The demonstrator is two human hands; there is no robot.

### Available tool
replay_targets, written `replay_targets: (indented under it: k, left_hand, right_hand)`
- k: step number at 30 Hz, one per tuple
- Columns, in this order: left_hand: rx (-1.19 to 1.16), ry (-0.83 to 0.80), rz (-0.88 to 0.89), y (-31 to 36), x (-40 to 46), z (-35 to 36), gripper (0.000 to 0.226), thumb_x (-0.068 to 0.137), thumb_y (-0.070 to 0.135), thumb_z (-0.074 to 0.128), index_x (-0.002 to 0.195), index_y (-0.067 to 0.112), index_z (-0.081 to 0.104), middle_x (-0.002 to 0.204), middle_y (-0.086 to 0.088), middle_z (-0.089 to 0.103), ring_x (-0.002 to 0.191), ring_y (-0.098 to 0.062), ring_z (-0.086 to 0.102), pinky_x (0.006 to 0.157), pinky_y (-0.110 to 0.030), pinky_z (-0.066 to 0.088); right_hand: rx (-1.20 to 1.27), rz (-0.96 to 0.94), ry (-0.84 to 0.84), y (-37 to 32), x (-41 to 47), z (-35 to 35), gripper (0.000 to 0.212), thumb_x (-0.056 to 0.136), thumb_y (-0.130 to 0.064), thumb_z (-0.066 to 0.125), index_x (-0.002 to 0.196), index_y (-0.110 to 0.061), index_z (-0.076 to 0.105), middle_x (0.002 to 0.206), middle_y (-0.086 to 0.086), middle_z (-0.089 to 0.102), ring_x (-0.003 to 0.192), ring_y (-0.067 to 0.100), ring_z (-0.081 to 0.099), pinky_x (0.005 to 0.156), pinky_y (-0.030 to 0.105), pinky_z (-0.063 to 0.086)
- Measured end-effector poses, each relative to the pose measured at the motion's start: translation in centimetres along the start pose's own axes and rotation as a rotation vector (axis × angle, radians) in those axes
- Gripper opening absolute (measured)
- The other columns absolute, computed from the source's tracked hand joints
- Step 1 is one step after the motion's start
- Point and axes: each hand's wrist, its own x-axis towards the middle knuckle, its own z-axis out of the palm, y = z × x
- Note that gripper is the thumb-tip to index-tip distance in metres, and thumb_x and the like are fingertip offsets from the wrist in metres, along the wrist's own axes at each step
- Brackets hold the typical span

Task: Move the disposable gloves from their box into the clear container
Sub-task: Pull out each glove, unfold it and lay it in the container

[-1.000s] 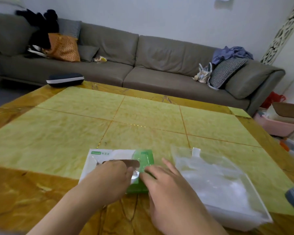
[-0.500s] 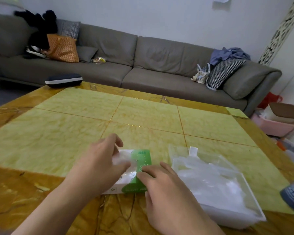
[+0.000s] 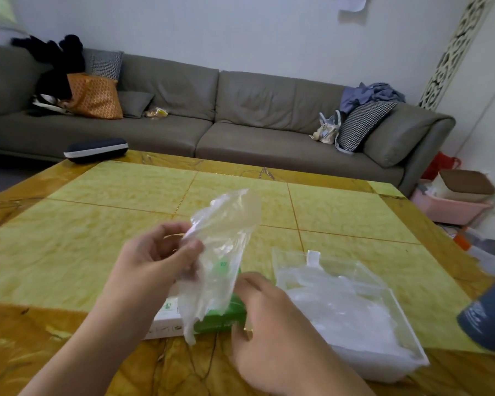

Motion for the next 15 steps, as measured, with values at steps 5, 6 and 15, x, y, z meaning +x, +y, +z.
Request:
replay_targets:
  k: [5,6,15]
  left_hand:
    - [0.004,-0.093,0.015,-0.2,-0.5,0.9,0.037,0.081,0.011,0.078,0.115,0.021,0.07,0.098,-0.007,0.079,0.08,-0.028,0.074,0.068,-0.024,0.062]
    - [0.011,-0.122,0.013,-0.3,-0.7,1.2,0.038,0.08,0.009,0.078,0.114,0.022,0.07,0.096,-0.007,0.079,0.077,-0.023,0.073,0.068,-0.022,0.061]
    - [-0.14,-0.347,-0.179,-0.5,-1.0,1.1,0.034,0.078,0.022,0.079,0.108,0.005,0.077,0.108,-0.027,0.074,0.091,-0.04,0.073,0.073,-0.035,0.058]
  right_hand:
    - [0.751,0.093,0.166,-0.2,-0.5,-3.1,0.027,0.088,-0.028,0.072,0.115,-0.03,0.068,0.114,-0.008,0.074,0.109,0.009,0.069,0.099,0.029,0.055]
    - [0.843,0.126,0.213,0.0,-0.4,-3.4,0.024,0.089,-0.032,0.074,0.112,-0.026,0.07,0.109,-0.003,0.076,0.102,0.014,0.073,0.095,0.032,0.058]
    - [0.989,0.229,0.417,0.5,0.3,-3.2,0.009,0.1,-0.003,0.066,0.095,-0.005,0.073,0.072,0.019,0.069,0.057,0.031,0.067,0.052,0.04,0.059]
